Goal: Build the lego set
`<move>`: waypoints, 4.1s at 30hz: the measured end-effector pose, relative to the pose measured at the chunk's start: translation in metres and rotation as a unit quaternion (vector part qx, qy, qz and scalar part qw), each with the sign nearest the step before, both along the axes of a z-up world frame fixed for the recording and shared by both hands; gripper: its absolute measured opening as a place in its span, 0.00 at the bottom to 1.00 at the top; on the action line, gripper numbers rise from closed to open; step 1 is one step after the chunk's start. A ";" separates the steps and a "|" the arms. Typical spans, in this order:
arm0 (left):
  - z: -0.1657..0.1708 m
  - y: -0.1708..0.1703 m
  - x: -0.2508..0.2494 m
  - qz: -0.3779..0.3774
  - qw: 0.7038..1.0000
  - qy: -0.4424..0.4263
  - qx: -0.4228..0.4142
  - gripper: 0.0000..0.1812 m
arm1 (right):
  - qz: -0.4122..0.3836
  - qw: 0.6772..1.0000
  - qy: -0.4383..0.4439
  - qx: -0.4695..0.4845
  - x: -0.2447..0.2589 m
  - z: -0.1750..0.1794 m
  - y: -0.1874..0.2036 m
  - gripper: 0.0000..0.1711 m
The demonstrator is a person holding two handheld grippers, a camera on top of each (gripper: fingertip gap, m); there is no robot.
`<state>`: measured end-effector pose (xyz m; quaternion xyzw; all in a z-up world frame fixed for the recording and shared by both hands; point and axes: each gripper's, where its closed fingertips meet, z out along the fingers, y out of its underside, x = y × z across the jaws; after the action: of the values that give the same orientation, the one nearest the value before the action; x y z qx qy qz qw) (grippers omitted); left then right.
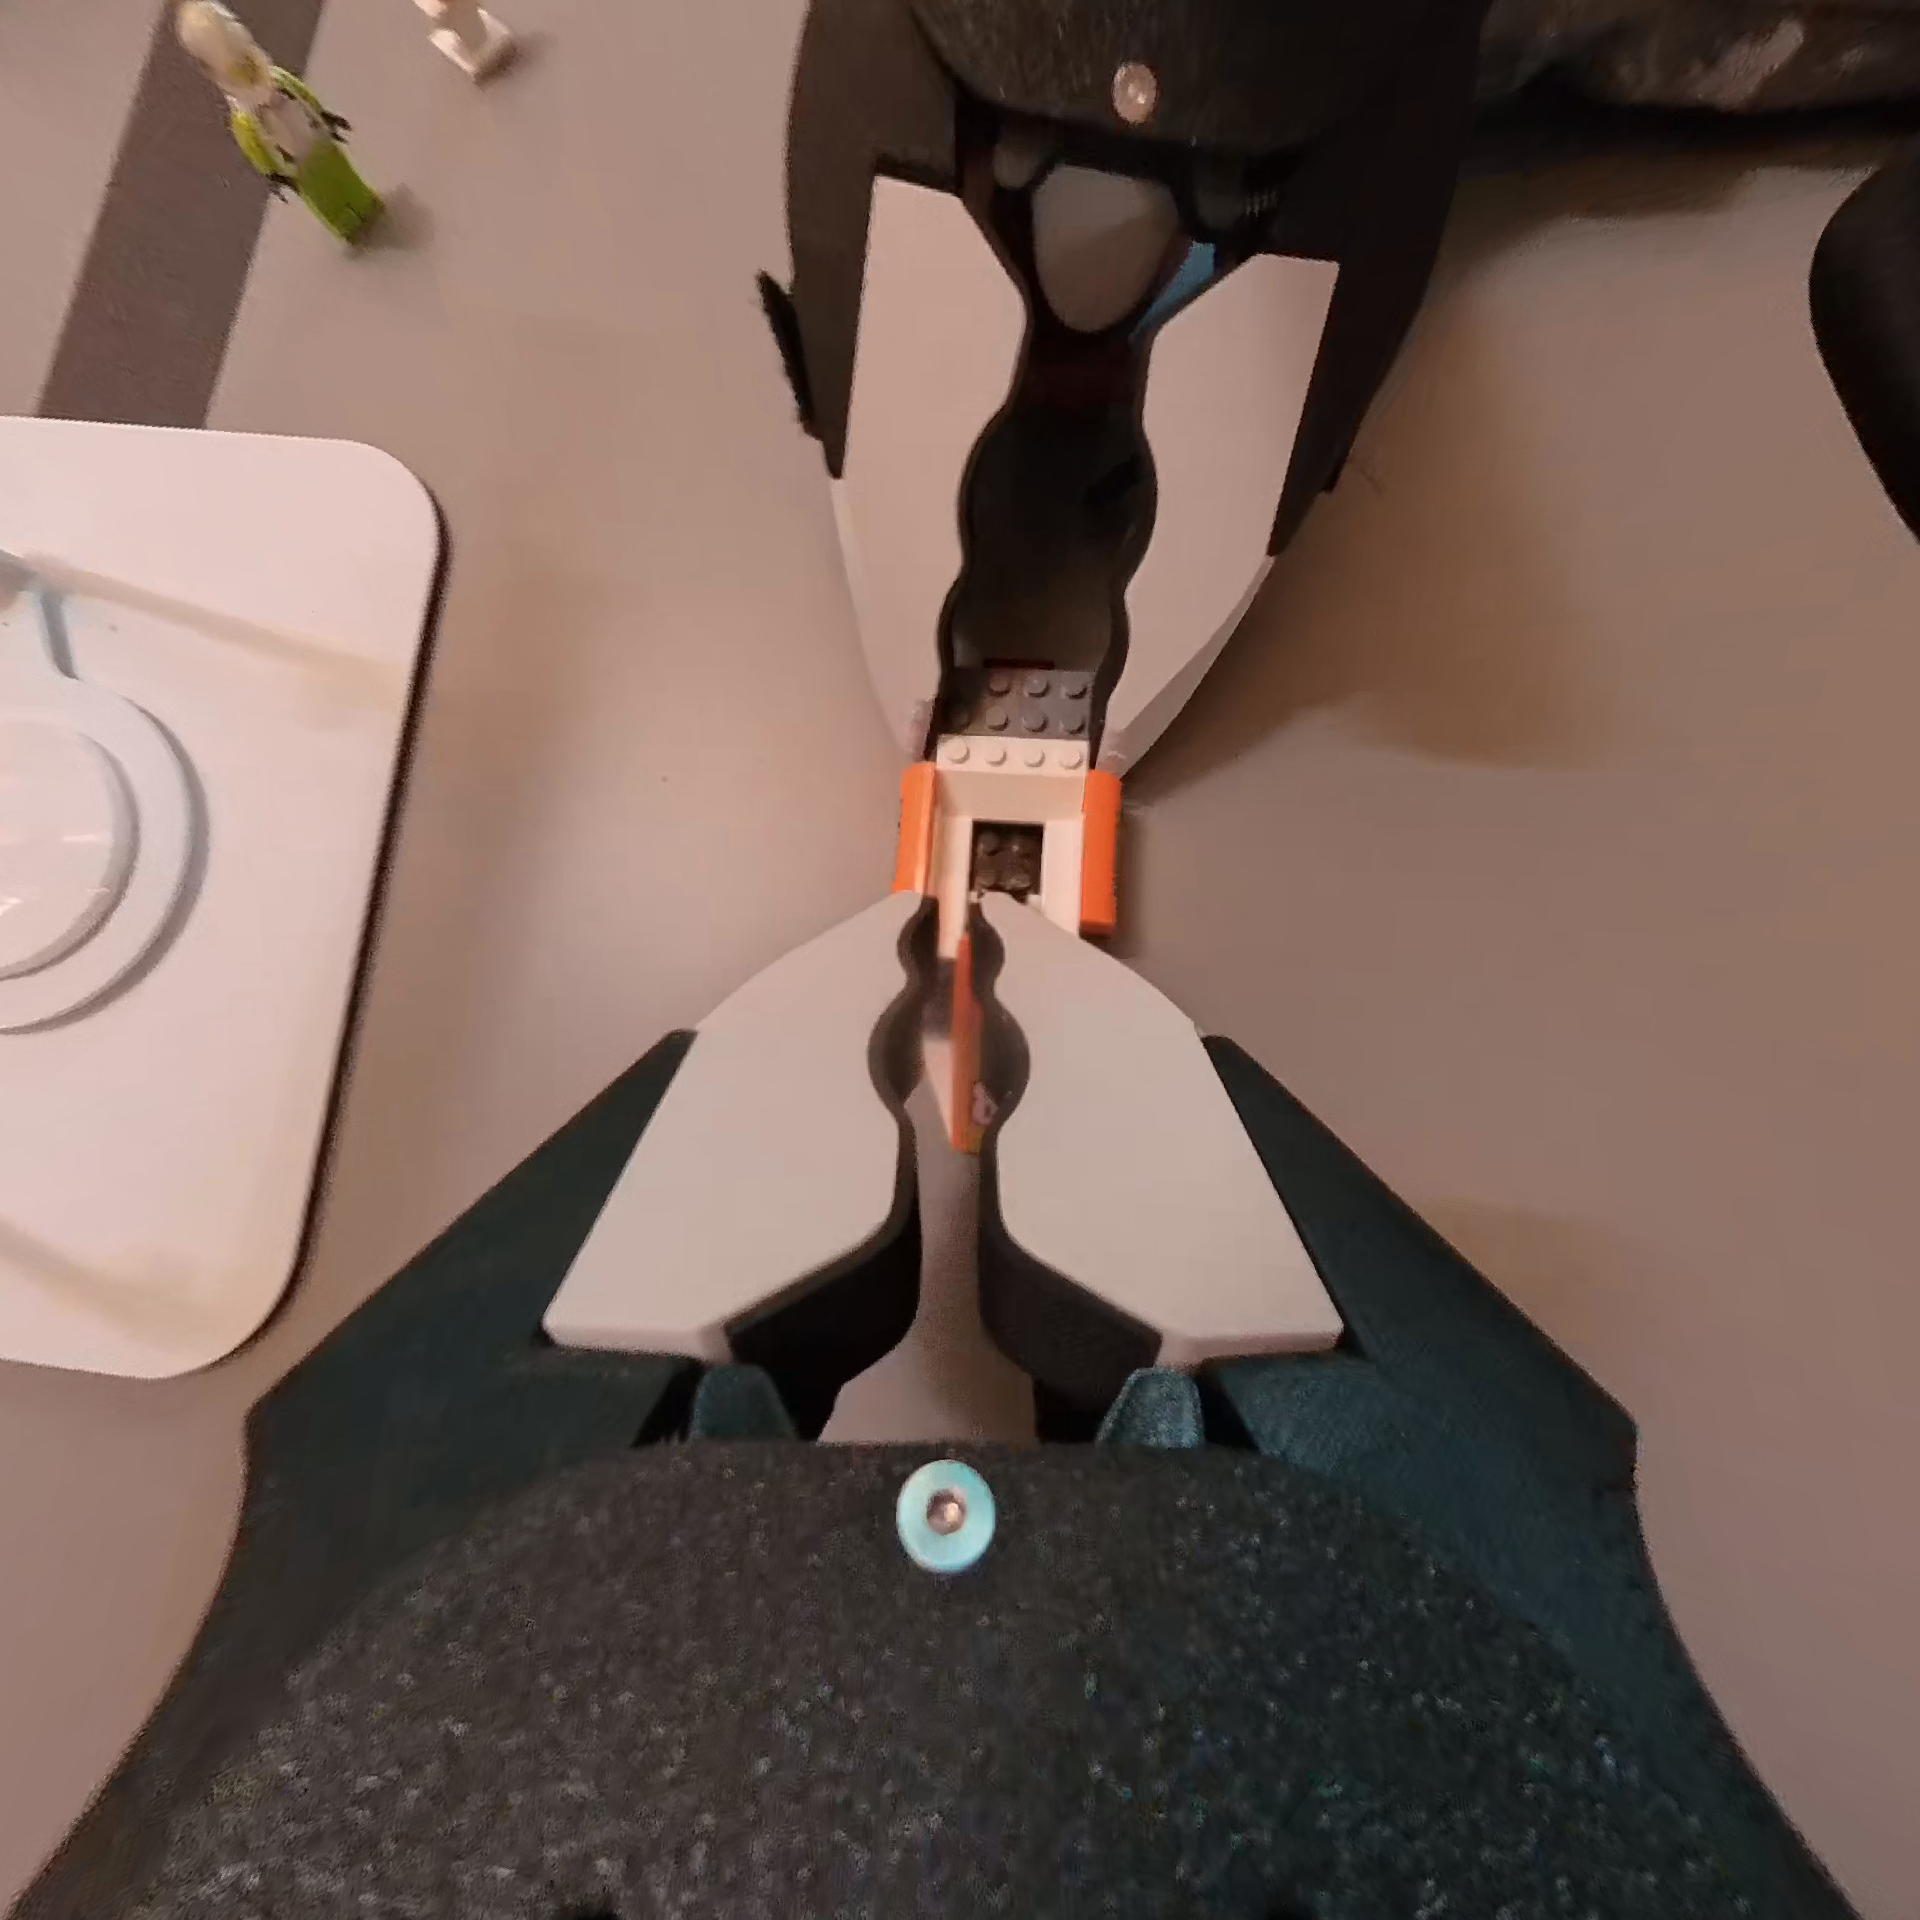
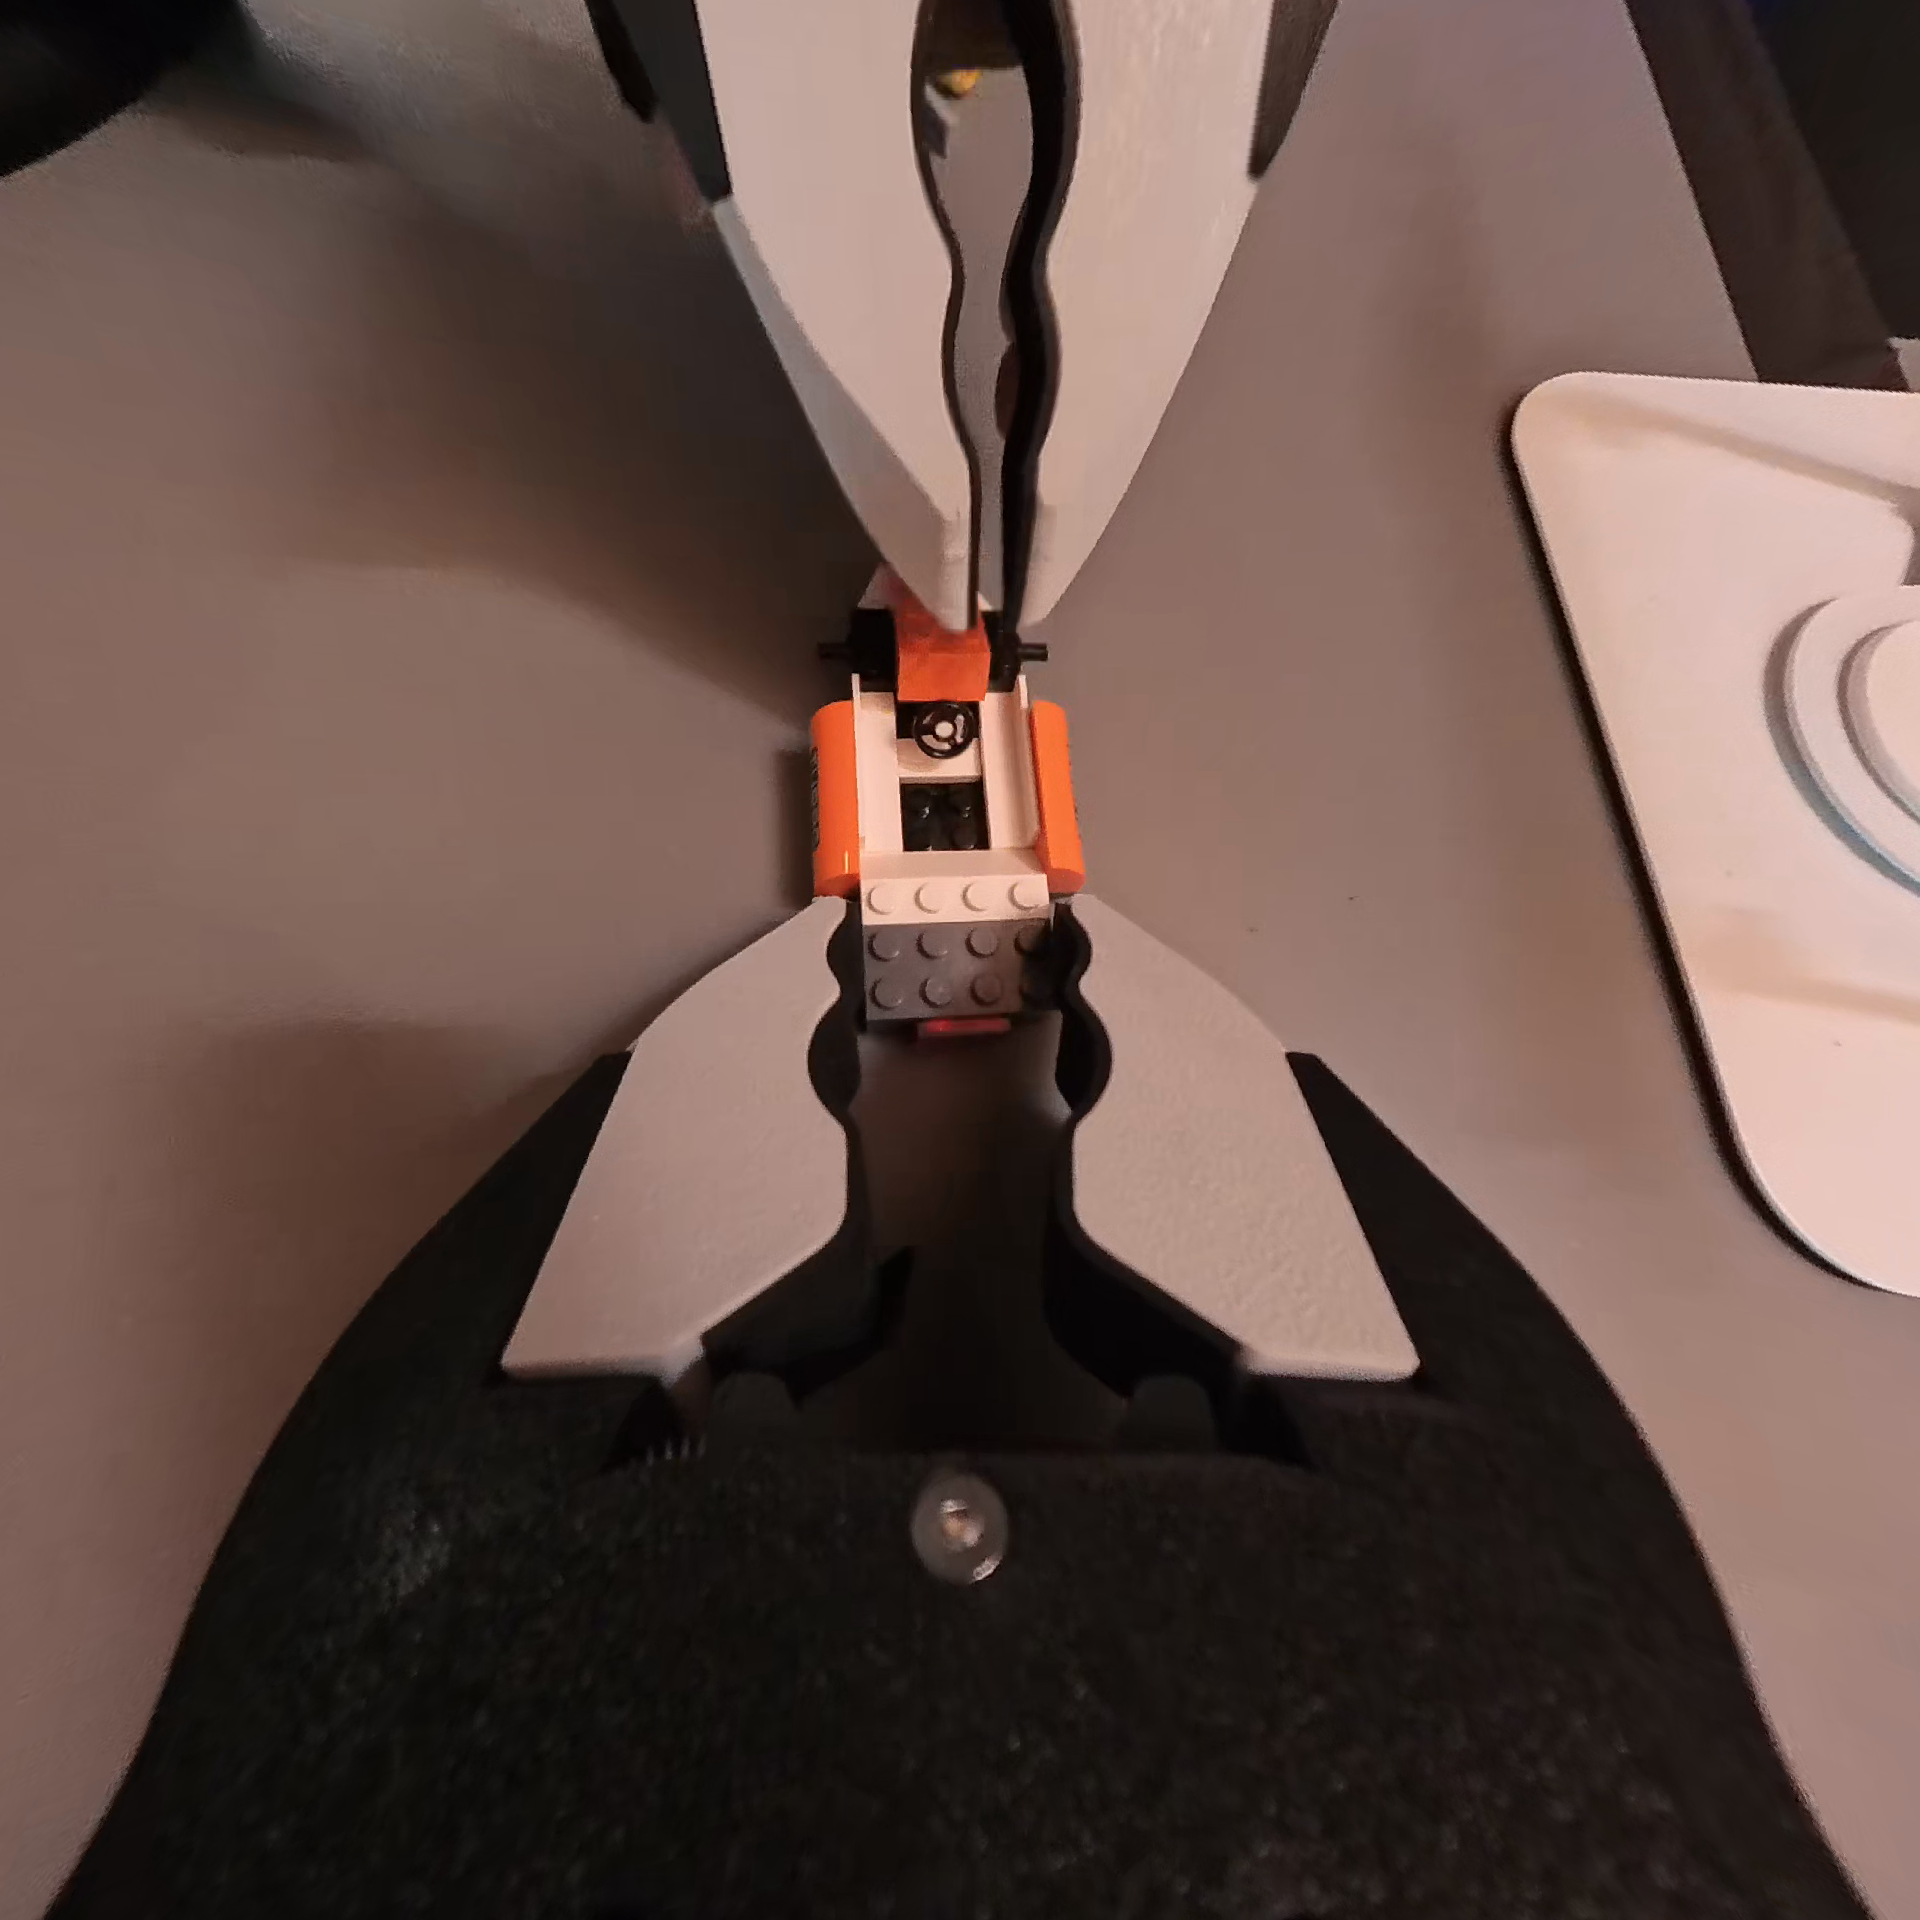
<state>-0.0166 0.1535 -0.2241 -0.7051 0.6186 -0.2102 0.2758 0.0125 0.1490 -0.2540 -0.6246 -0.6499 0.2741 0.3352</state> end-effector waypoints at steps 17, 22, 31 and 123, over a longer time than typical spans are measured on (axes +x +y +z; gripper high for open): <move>-0.029 0.004 -0.020 -0.081 0.963 0.045 -0.254 0.20 | 0.006 0.999 -0.018 0.028 0.000 -0.003 -0.001 0.20; -0.026 -0.002 -0.015 -0.142 0.934 0.077 -0.318 0.20 | 0.008 0.999 -0.012 0.029 -0.001 -0.002 -0.002 0.20; -0.029 -0.011 -0.007 -0.166 0.922 0.105 -0.332 0.14 | 0.013 0.999 0.001 0.036 -0.001 0.000 -0.005 0.20; 0.140 -0.069 0.015 0.026 0.844 -0.533 -0.054 0.31 | -0.143 0.927 0.337 -0.082 -0.009 0.146 -0.061 0.39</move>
<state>-0.0015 0.0849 -0.0836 -0.5143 0.3454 -0.5791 0.5299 0.0036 0.0881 -0.1078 -0.6071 -0.3770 0.4701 0.5179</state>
